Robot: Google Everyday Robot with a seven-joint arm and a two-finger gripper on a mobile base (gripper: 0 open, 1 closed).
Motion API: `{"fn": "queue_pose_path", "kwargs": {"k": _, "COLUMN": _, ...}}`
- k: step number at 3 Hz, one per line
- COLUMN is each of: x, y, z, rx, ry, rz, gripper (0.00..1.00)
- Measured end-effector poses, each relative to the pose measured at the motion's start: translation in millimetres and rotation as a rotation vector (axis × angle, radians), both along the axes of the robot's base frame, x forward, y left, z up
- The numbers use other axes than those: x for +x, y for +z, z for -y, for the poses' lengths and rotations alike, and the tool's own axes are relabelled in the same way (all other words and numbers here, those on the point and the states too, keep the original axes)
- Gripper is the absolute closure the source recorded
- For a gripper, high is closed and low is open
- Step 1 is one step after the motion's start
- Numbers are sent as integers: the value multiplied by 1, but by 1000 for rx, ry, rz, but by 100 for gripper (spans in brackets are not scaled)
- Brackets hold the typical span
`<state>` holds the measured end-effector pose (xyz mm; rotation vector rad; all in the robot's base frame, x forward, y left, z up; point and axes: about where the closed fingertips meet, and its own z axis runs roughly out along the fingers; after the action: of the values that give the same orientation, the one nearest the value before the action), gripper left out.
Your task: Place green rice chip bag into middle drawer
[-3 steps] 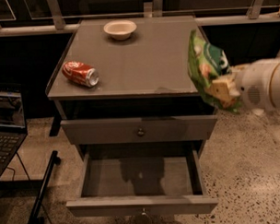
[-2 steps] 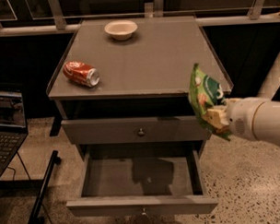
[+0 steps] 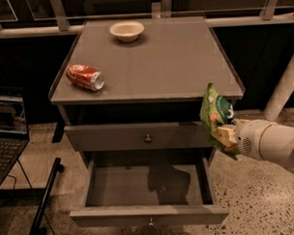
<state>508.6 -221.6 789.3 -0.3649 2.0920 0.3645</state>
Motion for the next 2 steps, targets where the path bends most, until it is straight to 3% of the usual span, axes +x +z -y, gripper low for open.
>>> {"fn": "queue_pose_path", "kwargs": {"k": 1, "x": -8, "y": -47, "z": 3, "rx": 90, "ry": 19, "rz": -80, "gripper": 100}}
{"fn": "queue_pose_path", "kwargs": {"k": 2, "x": -19, "y": -119, "z": 4, "rx": 218, "ry": 46, "rz": -210, "gripper": 100}}
